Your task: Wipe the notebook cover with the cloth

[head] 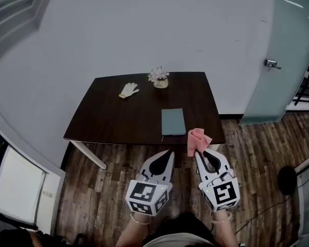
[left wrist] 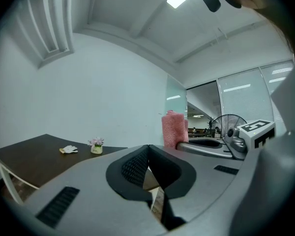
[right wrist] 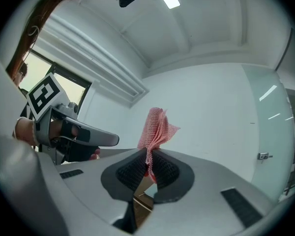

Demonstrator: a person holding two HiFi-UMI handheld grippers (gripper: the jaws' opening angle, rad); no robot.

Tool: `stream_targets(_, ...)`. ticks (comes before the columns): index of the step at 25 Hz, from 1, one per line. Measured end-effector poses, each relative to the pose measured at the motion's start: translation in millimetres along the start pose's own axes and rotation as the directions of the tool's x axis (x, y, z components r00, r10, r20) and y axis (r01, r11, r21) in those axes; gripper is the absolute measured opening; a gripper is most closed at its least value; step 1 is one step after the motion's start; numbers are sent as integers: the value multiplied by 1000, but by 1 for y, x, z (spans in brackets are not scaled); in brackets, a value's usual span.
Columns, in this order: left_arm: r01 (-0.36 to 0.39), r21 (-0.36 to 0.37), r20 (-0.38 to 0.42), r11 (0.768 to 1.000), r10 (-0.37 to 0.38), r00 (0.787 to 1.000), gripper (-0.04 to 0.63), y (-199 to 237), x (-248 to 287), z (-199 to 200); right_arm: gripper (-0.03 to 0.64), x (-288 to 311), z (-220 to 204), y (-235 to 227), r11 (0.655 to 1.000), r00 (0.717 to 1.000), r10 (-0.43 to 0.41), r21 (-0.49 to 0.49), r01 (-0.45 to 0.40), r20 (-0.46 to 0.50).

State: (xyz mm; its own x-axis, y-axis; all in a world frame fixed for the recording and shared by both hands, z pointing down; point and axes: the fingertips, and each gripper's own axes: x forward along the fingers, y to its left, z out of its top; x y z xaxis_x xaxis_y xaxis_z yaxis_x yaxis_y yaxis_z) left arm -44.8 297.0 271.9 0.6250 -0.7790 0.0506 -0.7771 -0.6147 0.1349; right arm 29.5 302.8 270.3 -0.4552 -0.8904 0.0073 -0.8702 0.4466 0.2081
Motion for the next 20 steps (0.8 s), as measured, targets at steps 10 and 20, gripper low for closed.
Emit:
stream_targets(10,-52,-10,-19,999,52,998,18,15,77,-12,31,50,-25,-59,998,998,57,-17,-56,33)
stream_targets(20,-118,-31,-26,993,117,993,18,41,155,-18,31,109,-53,-117,992,992,123,-7,-123,-4)
